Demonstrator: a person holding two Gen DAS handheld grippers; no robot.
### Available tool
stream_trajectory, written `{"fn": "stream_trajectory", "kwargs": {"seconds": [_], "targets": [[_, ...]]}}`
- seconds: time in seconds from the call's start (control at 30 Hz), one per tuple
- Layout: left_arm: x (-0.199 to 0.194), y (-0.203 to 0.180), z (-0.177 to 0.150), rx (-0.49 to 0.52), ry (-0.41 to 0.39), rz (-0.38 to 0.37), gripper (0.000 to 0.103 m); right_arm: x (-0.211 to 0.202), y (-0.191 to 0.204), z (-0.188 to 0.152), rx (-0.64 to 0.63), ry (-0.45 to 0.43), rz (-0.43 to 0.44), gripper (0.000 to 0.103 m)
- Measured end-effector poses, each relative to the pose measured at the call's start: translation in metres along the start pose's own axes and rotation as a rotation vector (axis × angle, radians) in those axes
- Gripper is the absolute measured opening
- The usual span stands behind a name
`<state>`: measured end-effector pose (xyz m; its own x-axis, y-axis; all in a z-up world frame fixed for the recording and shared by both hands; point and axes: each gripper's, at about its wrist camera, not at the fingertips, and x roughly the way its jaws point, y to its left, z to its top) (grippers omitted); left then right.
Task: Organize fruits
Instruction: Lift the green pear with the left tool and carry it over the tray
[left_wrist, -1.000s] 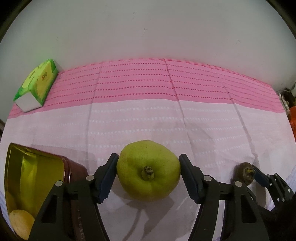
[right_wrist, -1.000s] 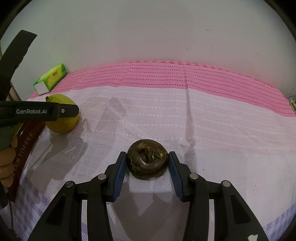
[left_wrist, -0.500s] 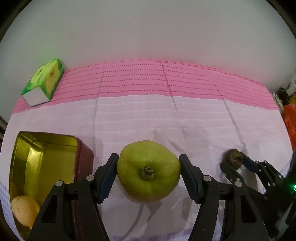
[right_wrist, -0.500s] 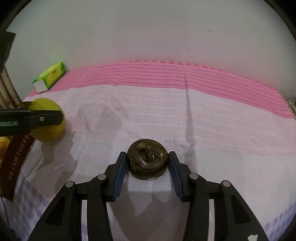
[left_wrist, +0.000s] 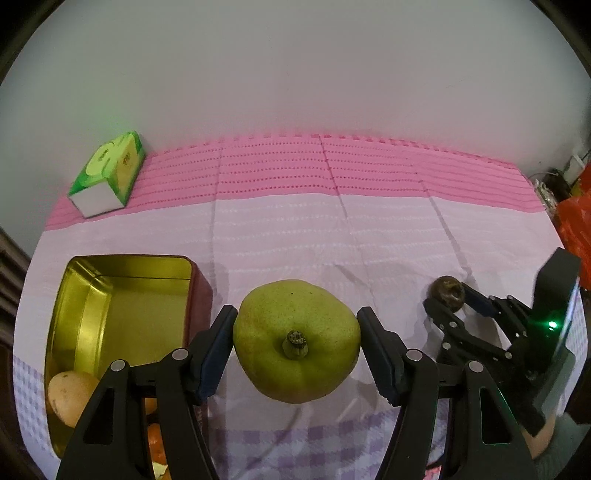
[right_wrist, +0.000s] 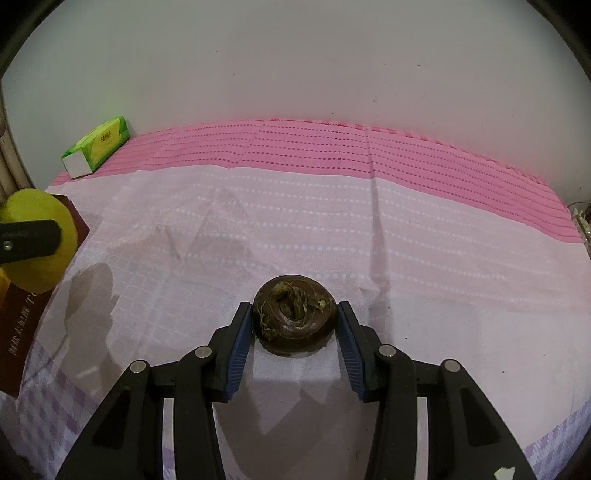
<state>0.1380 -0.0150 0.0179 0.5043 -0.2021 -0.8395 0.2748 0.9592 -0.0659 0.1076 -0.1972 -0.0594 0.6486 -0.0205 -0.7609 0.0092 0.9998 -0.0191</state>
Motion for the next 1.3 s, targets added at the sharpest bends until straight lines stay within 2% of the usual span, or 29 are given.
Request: {"fn": "stream_trajectory", "kwargs": {"seconds": [0.5,0.83,1.07,1.3], "targets": [[-0.045,0.021,-0.008,-0.029,-0.048,-0.004,0.066,0.001,-0.001,0.000,-0.006,0.001,-0.010,0.042],[-0.063,0.072,-0.017,-0.096,-0.063,0.061,0.066,0.001,-0.001,0.000,-0.007,0.001,-0.012,0.043],[-0.059,0.105,-0.024,-0.147,-0.054,0.121,0.066,0.001,-0.001,0.000,-0.007,0.001,-0.012,0.043],[-0.051,0.133,-0.025,-0.197,-0.044,0.149,0.066,0.001,-0.001,0.001,-0.007,0.002,-0.012,0.043]]}}
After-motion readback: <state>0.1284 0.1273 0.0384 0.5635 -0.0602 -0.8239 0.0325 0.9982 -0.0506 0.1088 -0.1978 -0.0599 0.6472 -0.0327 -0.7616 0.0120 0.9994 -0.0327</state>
